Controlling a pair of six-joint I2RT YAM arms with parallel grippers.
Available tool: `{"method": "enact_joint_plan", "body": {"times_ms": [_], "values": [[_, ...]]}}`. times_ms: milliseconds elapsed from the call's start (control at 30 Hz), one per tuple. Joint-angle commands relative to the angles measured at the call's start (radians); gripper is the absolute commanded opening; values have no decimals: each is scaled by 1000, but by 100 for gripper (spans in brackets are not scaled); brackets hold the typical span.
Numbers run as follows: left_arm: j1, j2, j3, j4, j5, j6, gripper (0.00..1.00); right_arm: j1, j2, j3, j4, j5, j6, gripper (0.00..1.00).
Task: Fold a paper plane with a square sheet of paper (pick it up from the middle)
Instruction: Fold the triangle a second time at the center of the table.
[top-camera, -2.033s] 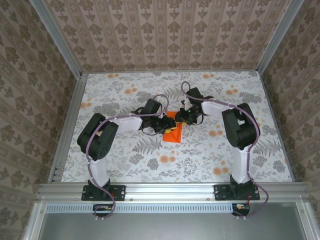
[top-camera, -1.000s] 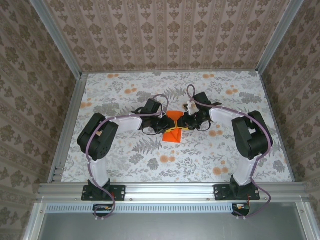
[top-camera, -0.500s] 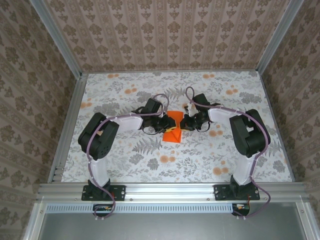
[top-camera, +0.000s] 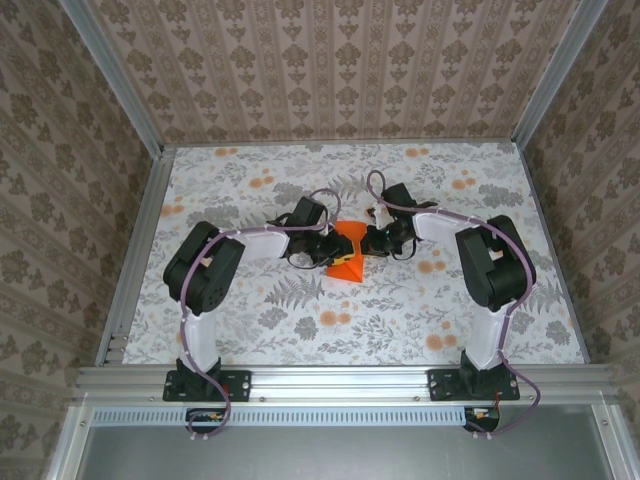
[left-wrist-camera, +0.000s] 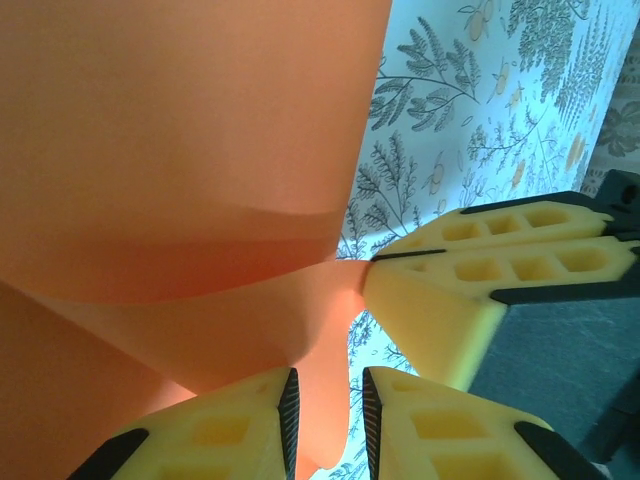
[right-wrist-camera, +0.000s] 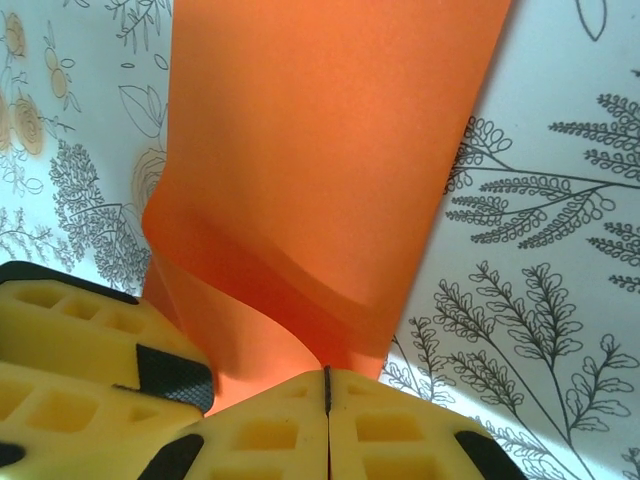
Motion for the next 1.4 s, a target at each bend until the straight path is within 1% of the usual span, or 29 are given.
{"method": "enact_joint_plan", "body": {"times_ms": [0, 433, 467, 567, 967, 1000, 1033, 1367], "values": [[-7, 17, 27, 6, 18, 9, 26, 9, 25, 27, -35, 26, -19, 6], [-10, 25, 47, -3, 18, 15, 26, 14, 48, 37, -46, 45, -19, 6], [-11, 19, 46, 12, 52, 8, 26, 14, 49, 37, -48, 48, -19, 6], [-19, 3, 49, 15, 56, 10, 26, 14, 54, 41, -51, 50, -19, 6], [-26, 34, 53, -42, 32, 18, 25, 16, 54, 50, -53, 57, -20, 6], [-26, 38, 52, -47, 1, 17, 25, 16, 55, 51, -53, 55, -19, 6], [-26, 40, 49, -48, -3, 15, 25, 15, 55, 54, -52, 56, -20, 6], [-27, 49, 45, -76, -23, 19, 23, 16, 59, 59, -35, 25, -22, 6]]}}
